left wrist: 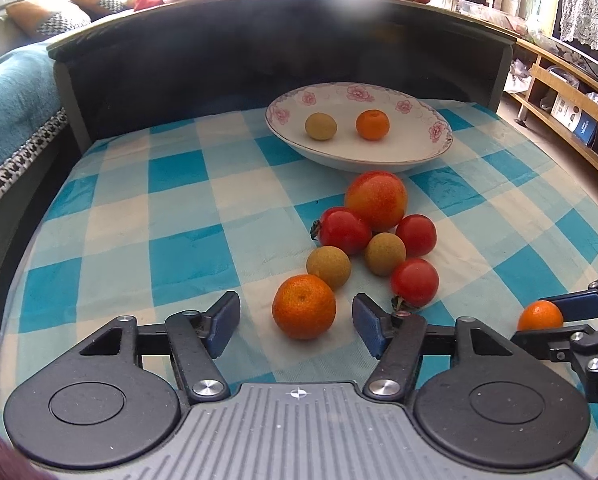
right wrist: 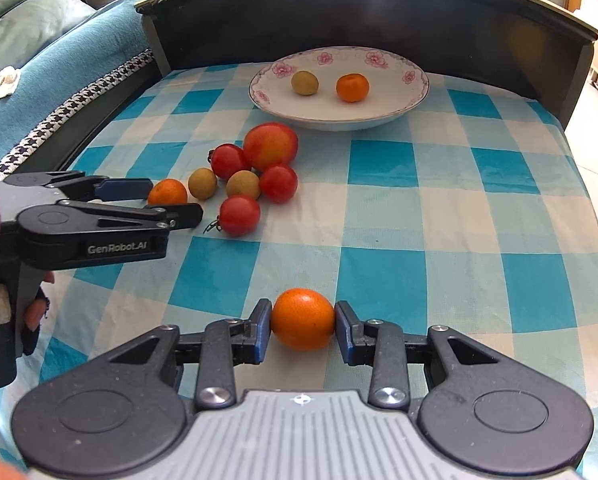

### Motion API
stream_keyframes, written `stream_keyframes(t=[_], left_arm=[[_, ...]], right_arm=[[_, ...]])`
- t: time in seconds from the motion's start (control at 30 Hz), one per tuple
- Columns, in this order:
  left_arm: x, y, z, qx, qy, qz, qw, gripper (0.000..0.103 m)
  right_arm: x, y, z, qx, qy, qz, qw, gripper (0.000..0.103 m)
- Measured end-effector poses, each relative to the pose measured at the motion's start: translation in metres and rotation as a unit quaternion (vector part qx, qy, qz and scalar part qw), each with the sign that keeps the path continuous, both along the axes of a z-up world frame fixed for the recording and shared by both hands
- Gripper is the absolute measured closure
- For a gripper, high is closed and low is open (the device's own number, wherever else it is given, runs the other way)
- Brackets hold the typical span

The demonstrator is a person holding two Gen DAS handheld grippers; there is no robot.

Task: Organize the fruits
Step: 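Lift the large orange with the right tool while the left tool lifts the mandarin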

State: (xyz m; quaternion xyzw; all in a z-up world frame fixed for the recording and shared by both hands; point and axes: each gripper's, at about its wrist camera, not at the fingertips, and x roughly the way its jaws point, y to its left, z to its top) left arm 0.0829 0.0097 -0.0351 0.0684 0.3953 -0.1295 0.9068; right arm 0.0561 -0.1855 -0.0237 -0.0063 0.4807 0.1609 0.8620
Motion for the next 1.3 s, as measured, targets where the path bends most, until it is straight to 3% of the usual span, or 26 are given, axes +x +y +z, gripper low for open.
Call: stream_keyframes(t=[0.23, 0.37, 0.6, 1.3], left_arm=[[-0.001, -0.007, -0.002, 0.005, -0.010, -0.017, 0.9998, 0.040], [-0.002, -0.009, -0.002, 0.004, -0.009, -0.022, 0.9997, 0.052], [-0.005, -0.007, 0.000, 0.004, -0.002, -0.020, 0.9998, 0.062], [-0.036, -0.006, 0.003, 0.003, 0.023, -0.031, 0.9993, 0.062]], right_arm=[[0.000, -0.003, 0.001, 0.005, 0.000, 0.005, 1.000, 0.065], [-0.002, -0.005, 0.000, 0.012, -0.004, 0.009, 1.000, 0.062], [-0.002, 0.002, 0.001, -0.005, -0.006, 0.014, 1.000, 0.066], [-0.019, 0.000, 0.003, -0.015, 0.000, 0.006, 1.000, 0.066]])
